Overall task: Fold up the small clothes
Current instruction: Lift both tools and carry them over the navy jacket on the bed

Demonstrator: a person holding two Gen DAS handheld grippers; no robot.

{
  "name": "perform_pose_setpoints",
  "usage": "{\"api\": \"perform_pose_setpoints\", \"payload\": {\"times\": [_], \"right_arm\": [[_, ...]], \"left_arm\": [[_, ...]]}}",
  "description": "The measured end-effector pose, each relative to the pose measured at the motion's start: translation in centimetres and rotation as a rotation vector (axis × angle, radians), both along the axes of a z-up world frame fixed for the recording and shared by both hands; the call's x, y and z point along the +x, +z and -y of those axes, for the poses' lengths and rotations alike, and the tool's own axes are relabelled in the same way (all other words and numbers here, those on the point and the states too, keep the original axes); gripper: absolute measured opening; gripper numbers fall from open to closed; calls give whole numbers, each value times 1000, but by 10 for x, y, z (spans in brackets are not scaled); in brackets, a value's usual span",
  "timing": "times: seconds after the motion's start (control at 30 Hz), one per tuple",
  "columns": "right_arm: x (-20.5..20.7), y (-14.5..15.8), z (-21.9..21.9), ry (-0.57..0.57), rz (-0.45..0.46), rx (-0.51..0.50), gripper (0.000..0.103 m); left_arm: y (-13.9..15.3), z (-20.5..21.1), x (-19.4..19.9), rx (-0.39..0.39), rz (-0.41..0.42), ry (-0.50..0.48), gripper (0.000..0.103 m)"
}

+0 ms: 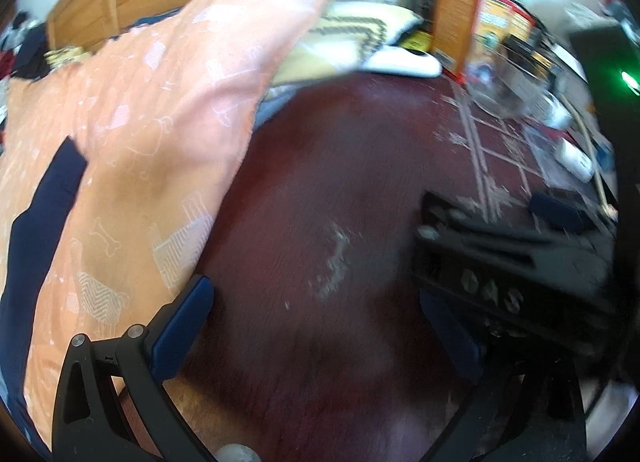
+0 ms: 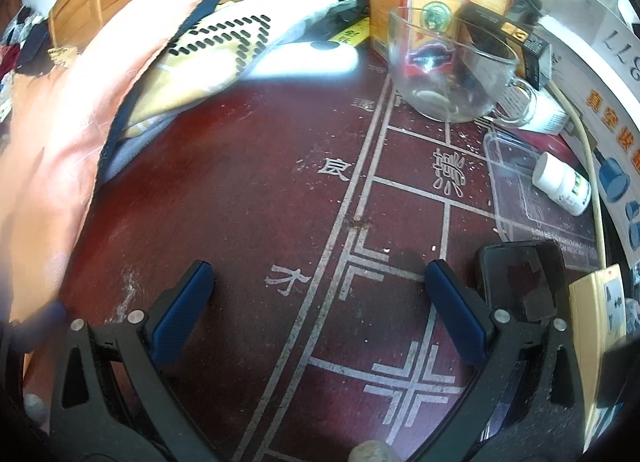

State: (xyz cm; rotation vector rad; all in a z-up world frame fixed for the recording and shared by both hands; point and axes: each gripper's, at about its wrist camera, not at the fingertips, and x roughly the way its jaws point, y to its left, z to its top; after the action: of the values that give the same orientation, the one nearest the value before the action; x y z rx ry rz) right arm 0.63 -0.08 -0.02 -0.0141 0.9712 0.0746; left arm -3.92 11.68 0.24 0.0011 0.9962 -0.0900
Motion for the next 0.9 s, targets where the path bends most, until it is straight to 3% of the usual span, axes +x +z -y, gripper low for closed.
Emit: {"api": "perform_pose_setpoints", "payload": {"times": [0.1, 0.27, 0.37, 0.5, 0.63, 0.73, 0.9], "right_arm": [[1, 7, 4, 35, 38, 65, 103], [-32, 48, 1, 153, 200, 142, 103], [-67, 87, -19, 256, 326, 158, 103], [-119, 143, -57, 424, 490, 264, 103], [-165, 187, -96, 605, 603, 371, 103], [-206, 217, -126, 739, 702, 410, 103], [-271, 255, -161, 930, 858, 503, 103]], "left_arm": [[8, -5, -18, -5, 25, -66, 103], [59, -51, -87, 40, 226, -9, 103], [105, -103, -151, 74, 376, 124, 103], [174, -173, -259, 103, 549, 381, 103], [229, -208, -358, 128, 671, 542, 103], [268, -221, -423, 114, 767, 617, 103], [316, -207, -506, 79, 934, 615, 103]]}}
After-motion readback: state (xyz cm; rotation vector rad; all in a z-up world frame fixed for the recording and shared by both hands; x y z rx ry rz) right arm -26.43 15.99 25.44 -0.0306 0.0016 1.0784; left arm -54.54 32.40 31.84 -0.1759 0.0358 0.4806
